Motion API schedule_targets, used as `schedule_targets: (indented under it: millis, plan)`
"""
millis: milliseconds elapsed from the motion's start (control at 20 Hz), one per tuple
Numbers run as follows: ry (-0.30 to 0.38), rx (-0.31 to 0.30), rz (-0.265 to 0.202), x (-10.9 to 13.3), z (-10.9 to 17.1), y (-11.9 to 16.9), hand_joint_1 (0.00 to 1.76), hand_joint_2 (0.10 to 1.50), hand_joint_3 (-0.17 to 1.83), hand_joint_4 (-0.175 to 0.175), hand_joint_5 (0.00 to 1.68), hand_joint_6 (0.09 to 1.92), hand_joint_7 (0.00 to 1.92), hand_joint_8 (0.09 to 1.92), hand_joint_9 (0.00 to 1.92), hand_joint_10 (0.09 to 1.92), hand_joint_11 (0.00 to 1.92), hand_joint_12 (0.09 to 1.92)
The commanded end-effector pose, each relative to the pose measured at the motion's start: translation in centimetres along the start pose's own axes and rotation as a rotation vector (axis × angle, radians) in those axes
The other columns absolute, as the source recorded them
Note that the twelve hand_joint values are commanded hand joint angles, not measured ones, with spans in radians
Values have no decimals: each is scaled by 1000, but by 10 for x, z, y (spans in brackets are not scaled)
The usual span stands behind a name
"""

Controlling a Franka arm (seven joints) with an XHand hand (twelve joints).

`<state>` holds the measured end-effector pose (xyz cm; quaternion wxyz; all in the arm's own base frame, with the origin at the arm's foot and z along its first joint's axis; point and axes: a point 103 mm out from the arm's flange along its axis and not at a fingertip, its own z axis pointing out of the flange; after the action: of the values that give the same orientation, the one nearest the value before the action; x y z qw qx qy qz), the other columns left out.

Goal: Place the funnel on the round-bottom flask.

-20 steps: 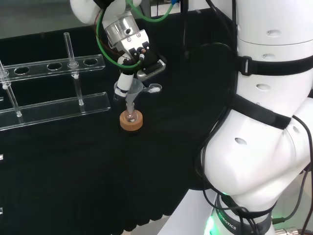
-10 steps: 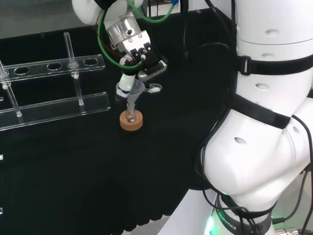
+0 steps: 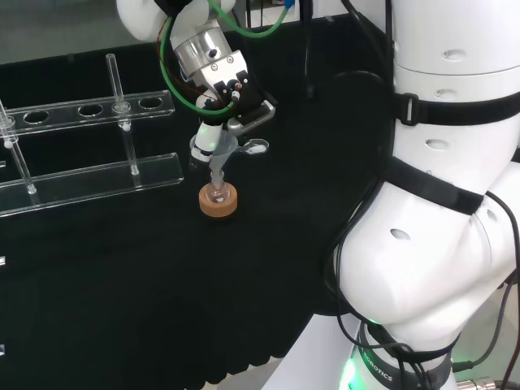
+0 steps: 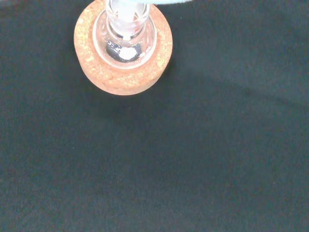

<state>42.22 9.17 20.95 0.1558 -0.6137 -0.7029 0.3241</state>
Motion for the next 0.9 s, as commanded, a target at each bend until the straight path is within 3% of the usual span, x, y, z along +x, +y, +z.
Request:
schedule_targets:
  millis: [50, 900]
  plan:
    - [-6, 13, 4, 2, 0, 0, 664, 680, 531, -77, 412, 817, 696, 890, 1028, 618, 695, 1193]
    - [-16, 25, 3, 8, 3, 3, 639, 679, 516, -75, 396, 657, 631, 872, 943, 632, 644, 1229]
